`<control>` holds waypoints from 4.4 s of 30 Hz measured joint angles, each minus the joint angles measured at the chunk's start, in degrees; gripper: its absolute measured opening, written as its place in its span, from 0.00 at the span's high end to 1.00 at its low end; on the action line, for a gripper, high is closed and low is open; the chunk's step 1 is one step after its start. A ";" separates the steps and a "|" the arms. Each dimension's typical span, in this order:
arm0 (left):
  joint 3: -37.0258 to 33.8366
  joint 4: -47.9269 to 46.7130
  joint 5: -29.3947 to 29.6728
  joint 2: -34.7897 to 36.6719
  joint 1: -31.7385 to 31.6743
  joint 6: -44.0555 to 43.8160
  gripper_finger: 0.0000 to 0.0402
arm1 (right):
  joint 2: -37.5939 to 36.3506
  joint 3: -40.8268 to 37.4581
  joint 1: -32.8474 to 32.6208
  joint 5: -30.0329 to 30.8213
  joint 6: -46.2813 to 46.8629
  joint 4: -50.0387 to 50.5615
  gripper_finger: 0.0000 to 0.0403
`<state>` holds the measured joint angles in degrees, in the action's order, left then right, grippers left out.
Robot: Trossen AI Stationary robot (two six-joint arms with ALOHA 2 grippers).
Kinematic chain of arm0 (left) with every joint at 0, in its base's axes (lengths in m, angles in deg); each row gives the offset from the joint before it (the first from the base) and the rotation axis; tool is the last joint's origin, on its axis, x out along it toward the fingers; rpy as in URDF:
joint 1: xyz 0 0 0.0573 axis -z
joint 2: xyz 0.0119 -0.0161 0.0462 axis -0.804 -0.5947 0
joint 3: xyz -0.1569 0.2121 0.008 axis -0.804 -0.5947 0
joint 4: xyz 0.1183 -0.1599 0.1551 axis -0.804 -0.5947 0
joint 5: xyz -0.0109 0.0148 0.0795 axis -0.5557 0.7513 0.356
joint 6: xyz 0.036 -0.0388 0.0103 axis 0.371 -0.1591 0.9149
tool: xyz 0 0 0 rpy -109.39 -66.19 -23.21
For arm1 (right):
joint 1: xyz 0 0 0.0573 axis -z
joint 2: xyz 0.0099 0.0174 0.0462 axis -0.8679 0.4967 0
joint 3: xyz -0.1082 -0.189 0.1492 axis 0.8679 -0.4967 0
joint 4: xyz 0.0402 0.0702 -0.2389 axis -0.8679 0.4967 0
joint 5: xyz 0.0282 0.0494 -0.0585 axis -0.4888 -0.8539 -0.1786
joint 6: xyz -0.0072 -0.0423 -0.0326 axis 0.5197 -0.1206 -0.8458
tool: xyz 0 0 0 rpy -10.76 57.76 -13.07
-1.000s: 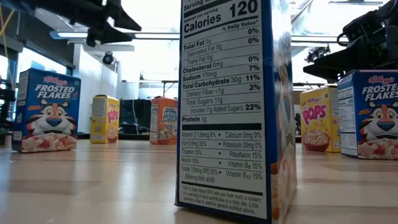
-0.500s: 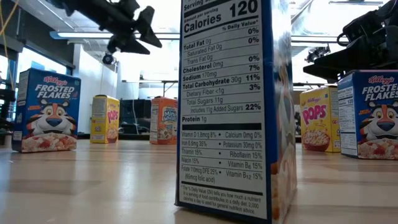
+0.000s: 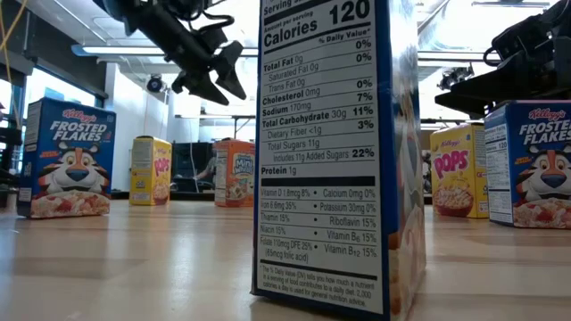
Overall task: Stack cereal on shelf
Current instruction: Put the top orange cereal box on the shelf
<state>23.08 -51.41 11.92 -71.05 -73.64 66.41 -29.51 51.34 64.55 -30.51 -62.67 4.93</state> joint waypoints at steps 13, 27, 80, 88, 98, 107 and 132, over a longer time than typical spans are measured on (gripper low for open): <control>0.02 -0.17 -5.46 -5.57 -2.43 -0.01 0.22 | 0.00 0.00 0.00 -0.02 -0.02 0.02 0.41; 0.02 0.08 -8.61 -11.10 -2.41 -0.06 0.16 | 0.00 0.00 0.00 -0.02 0.00 0.00 0.41; 0.02 0.24 -11.65 -15.73 -2.72 1.55 0.66 | 0.00 0.00 0.00 -0.02 0.00 0.01 0.41; 2.10 -0.04 -12.76 -11.40 -1.57 5.44 0.66 | 0.00 0.00 0.00 -0.02 0.00 0.00 0.41; 5.42 -0.27 -9.54 -4.18 -0.13 14.81 0.66 | 0.00 0.00 0.00 -0.02 0.00 0.01 0.41; 13.96 -0.20 -9.45 -2.25 -0.03 31.68 0.66 | 0.00 0.00 0.00 -0.02 0.00 0.02 0.41; 48.79 -16.42 -15.29 -22.27 -2.10 50.40 0.66 | 0.00 -0.01 0.00 -0.02 0.00 -0.01 0.41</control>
<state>71.88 -67.83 -3.38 -93.32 -75.74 116.81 -29.51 51.33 64.55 -30.52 -62.67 4.93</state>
